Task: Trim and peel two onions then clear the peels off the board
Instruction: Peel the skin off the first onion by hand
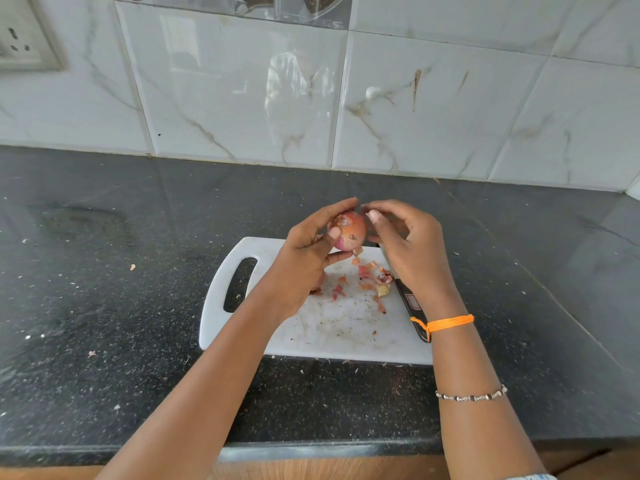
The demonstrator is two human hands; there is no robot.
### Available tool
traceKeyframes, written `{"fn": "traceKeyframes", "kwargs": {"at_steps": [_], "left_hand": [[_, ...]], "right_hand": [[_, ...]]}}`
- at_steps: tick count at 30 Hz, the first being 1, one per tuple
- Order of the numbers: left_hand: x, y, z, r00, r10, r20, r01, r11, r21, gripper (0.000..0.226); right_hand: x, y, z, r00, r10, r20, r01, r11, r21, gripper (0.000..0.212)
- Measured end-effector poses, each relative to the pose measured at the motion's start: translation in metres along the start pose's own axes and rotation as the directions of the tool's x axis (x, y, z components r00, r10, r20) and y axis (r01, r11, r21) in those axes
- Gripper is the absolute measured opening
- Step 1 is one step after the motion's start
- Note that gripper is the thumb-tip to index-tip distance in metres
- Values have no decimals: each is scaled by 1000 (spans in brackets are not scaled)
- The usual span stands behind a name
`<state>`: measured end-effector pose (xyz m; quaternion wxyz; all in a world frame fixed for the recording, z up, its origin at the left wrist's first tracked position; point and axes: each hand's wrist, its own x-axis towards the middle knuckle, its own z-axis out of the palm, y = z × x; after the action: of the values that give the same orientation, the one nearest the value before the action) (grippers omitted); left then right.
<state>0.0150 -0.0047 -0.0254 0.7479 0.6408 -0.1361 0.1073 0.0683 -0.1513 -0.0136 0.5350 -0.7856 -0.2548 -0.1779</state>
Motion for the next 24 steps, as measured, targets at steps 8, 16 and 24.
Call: {"fn": "traceKeyframes", "kwargs": {"at_steps": [8,16,24], "left_hand": [[2,-2,0,1000,-15,-22,16,999,49,40],[1,0,-1,999,-22,-45,27,993,111,34],[1,1,-1,993,-10,-117,37,972,234,52]], "right_hand": [[0,-4,-2,994,-105,41,98,985,140,16],[2,-1,-4,984,-170,43,164,980,114,13],[0,-1,-2,973,-217,81,214,976,47,15]]}}
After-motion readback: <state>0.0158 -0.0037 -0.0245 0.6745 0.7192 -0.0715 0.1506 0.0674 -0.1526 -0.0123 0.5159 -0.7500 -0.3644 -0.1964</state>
